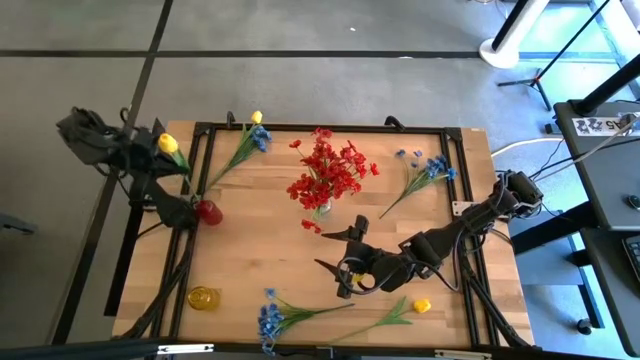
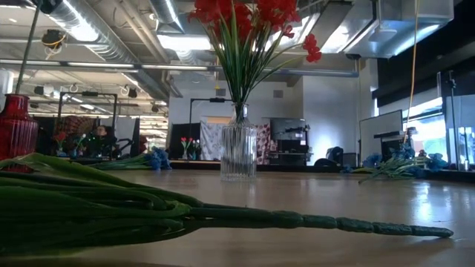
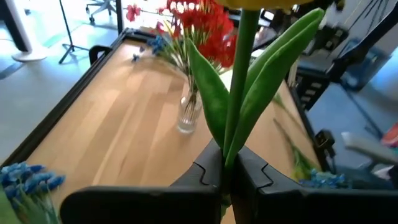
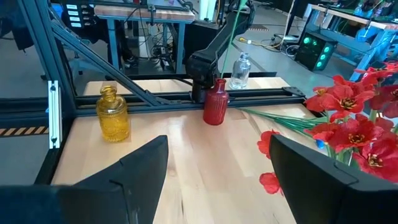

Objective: Sort flowers into vase by color
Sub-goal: Put the top right yellow flower into the red vase

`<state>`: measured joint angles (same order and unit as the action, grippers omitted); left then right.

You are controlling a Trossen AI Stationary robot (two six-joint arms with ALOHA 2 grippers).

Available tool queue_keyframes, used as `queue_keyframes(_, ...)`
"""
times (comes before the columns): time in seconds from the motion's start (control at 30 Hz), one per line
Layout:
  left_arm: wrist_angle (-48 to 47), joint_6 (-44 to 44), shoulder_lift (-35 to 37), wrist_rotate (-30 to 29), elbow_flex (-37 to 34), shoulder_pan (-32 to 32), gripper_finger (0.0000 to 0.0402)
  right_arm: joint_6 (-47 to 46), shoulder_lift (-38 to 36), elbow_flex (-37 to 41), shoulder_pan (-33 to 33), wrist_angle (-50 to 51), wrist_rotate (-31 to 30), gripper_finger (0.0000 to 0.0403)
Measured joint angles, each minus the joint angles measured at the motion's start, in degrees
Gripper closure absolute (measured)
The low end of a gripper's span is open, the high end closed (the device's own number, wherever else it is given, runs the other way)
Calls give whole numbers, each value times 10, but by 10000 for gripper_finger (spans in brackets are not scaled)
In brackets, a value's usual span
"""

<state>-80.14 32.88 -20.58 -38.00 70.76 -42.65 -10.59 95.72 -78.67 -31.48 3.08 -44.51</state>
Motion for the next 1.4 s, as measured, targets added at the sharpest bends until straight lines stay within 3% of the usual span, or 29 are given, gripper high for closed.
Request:
queue_keyframes(0.43, 63, 15, 0, -1, -99, 0, 372, -18, 0, 0, 0, 6, 21, 123)
queue_keyframes(0.73, 61, 52, -2, 25, -97, 0, 331, -19, 0, 0, 0, 15, 31, 123)
queue_keyframes(0.9, -8, 113, -1, 44, -79, 0, 306, -27, 0, 0, 0, 20, 46, 123)
queue_keyframes(1.07, -98, 239, -1, 78, -78, 0, 298, -27, 0, 0, 0, 26, 47, 123)
queue_keyframes(1.23, -96, 285, -1, 121, -78, 0, 297, -27, 0, 0, 0, 29, 47, 123)
queue_keyframes(1.4, -98, 313, -1, 120, -78, 0, 295, -27, 0, 0, 0, 30, 47, 123)
